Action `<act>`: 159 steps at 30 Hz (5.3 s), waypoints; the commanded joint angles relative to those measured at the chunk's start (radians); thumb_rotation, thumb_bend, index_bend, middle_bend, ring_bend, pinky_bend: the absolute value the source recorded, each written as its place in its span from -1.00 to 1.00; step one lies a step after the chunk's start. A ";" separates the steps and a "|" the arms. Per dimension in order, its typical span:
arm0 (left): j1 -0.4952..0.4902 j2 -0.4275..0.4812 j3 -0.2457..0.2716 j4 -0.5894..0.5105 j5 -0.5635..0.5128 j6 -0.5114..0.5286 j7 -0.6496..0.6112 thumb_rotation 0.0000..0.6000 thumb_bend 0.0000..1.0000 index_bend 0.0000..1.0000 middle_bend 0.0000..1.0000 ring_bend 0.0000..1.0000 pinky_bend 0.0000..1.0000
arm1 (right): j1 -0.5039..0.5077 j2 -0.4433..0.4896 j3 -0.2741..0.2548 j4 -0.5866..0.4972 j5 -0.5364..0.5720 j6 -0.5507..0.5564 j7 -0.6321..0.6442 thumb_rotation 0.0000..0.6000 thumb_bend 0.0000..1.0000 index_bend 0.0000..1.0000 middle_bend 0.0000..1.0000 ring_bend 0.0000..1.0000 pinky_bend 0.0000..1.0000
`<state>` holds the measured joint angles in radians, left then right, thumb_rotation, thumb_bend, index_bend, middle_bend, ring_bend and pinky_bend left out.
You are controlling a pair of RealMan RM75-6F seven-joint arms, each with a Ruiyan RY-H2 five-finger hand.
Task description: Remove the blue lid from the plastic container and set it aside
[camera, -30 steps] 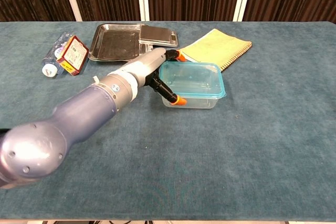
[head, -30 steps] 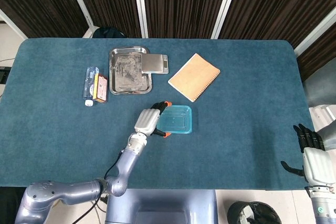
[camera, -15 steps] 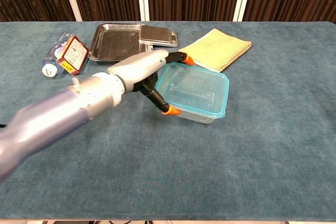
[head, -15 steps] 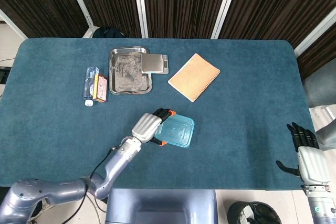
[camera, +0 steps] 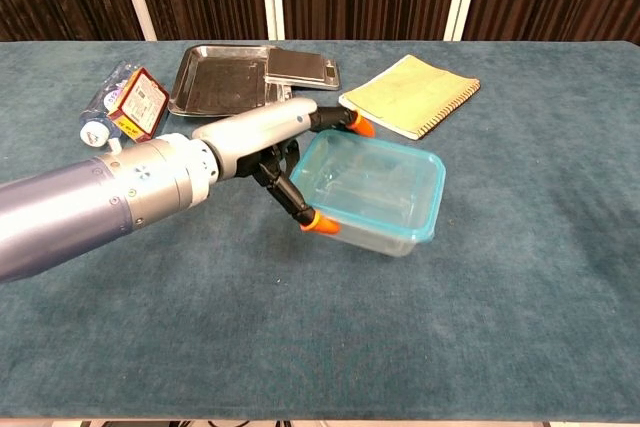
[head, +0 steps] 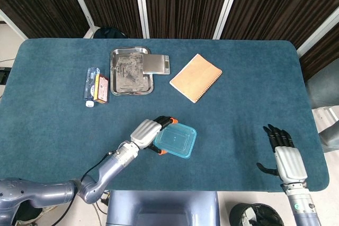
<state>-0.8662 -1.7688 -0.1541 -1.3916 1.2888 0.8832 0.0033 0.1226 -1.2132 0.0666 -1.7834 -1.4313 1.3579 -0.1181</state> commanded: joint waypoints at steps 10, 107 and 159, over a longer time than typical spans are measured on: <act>-0.026 -0.028 0.002 -0.010 -0.069 -0.053 0.108 1.00 -0.50 -0.46 -0.27 -0.32 0.11 | 0.026 -0.073 0.004 -0.020 0.035 -0.027 -0.041 1.00 -0.50 -1.00 -1.00 -1.00 -1.00; -0.047 -0.189 -0.078 0.064 -0.180 -0.017 0.214 1.00 -0.50 -0.46 -0.27 -0.32 0.11 | 0.160 -0.507 0.049 -0.071 0.352 -0.003 -0.351 1.00 -0.50 -1.00 -1.00 -1.00 -1.00; -0.067 -0.159 -0.069 0.040 -0.191 -0.069 0.238 1.00 -0.50 -0.44 -0.19 -0.16 0.34 | 0.158 -0.564 0.137 -0.080 0.357 0.043 -0.251 1.00 -0.50 -1.00 -1.00 -1.00 -1.00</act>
<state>-0.9334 -1.9286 -0.2232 -1.3515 1.0978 0.8142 0.2410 0.2805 -1.7763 0.2019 -1.8621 -1.0764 1.4001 -0.3695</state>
